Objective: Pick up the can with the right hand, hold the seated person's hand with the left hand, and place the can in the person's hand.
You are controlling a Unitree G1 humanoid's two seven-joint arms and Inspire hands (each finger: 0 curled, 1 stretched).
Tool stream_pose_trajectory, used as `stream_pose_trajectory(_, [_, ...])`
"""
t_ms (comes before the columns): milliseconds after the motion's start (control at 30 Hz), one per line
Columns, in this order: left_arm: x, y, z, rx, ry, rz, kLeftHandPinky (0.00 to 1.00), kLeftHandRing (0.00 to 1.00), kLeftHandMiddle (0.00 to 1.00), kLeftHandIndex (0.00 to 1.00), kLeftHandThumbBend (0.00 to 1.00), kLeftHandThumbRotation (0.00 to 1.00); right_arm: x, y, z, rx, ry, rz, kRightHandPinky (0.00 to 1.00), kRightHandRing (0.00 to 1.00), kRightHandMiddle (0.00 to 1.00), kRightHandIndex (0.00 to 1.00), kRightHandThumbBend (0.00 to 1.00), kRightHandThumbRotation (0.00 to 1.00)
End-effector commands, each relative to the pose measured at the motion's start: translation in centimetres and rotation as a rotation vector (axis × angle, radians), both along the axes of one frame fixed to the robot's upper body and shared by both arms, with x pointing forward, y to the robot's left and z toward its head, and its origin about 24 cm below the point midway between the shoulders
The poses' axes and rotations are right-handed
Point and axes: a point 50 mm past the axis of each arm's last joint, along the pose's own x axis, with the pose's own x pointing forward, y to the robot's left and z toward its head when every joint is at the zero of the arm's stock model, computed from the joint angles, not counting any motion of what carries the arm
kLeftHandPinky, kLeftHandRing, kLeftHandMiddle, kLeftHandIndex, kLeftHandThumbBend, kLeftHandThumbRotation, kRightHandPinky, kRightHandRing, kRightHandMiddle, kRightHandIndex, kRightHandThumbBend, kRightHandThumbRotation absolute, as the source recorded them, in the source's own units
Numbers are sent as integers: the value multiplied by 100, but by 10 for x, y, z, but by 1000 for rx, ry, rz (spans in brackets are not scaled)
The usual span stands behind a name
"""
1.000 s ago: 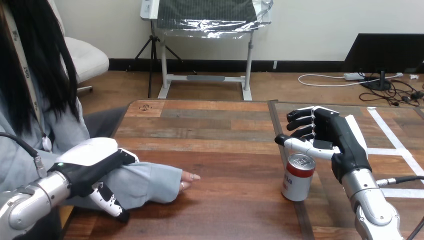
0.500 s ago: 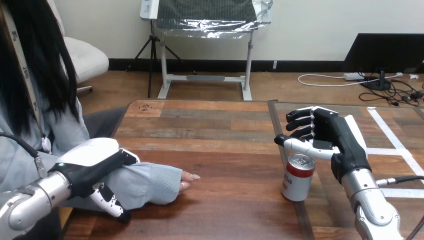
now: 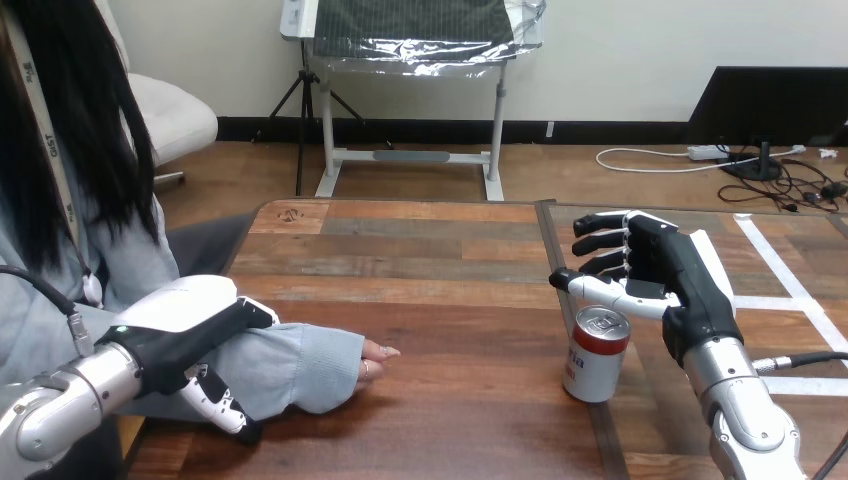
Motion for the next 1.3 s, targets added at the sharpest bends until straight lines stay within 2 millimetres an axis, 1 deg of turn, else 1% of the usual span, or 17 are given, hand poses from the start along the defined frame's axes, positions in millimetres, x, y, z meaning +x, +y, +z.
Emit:
stream_pose_trajectory(0, [11, -5, 19, -57, -89, -12, 49, 52, 55, 56, 99, 0, 12, 6, 25, 51, -133, 33, 56, 63, 67, 71, 90, 11])
stream_pose_trajectory(100, [11, -5, 19, -58, -91, -10, 49, 52, 55, 56, 98, 0, 10, 7, 26, 77, -146, 47, 61, 68, 71, 74, 92, 13])
stream_pose_trajectory(167, [10, -5, 19, -59, -94, -10, 48, 51, 55, 56, 98, 0, 10, 8, 26, 86, -152, 53, 65, 73, 75, 78, 96, 16])
stream_pose_trajectory(267, [10, -5, 19, -64, -95, -9, 48, 51, 54, 56, 98, 0, 9, 10, 25, 105, -158, 61, 70, 77, 78, 80, 98, 18])
stream_pose_trajectory(400, [9, -4, 18, -72, -96, -7, 47, 50, 54, 55, 98, 0, 6, 12, 26, 128, -171, 79, 77, 82, 83, 83, 99, 20])
stream_pose_trajectory(467, [9, -4, 18, -74, -97, -6, 46, 49, 53, 55, 98, 0, 6, 12, 26, 127, -176, 84, 83, 86, 85, 86, 100, 21])
stream_pose_trajectory(600, [9, -5, 18, -75, -101, -8, 45, 48, 52, 55, 98, 0, 4, 12, 25, 122, -173, 89, 88, 90, 88, 88, 100, 20])
stream_pose_trajectory(767, [9, -6, 20, -81, -108, -17, 44, 47, 52, 54, 97, 0, 3, 13, 23, 123, -168, 87, 93, 93, 91, 93, 100, 22])
stream_pose_trajectory(967, [9, -7, 22, -91, -117, -27, 42, 46, 50, 53, 97, 0, 1, 14, 20, 130, -156, 83, 96, 96, 93, 96, 100, 24])
stream_pose_trajectory(1100, [9, -7, 22, -94, -117, -30, 41, 45, 50, 52, 96, 0, 0, 14, 17, 123, -147, 78, 98, 97, 93, 97, 100, 25])
stream_pose_trajectory(1267, [10, -6, 23, -95, -113, -30, 40, 45, 50, 52, 96, 0, -1, 14, 16, 109, -138, 74, 98, 96, 93, 96, 100, 27])
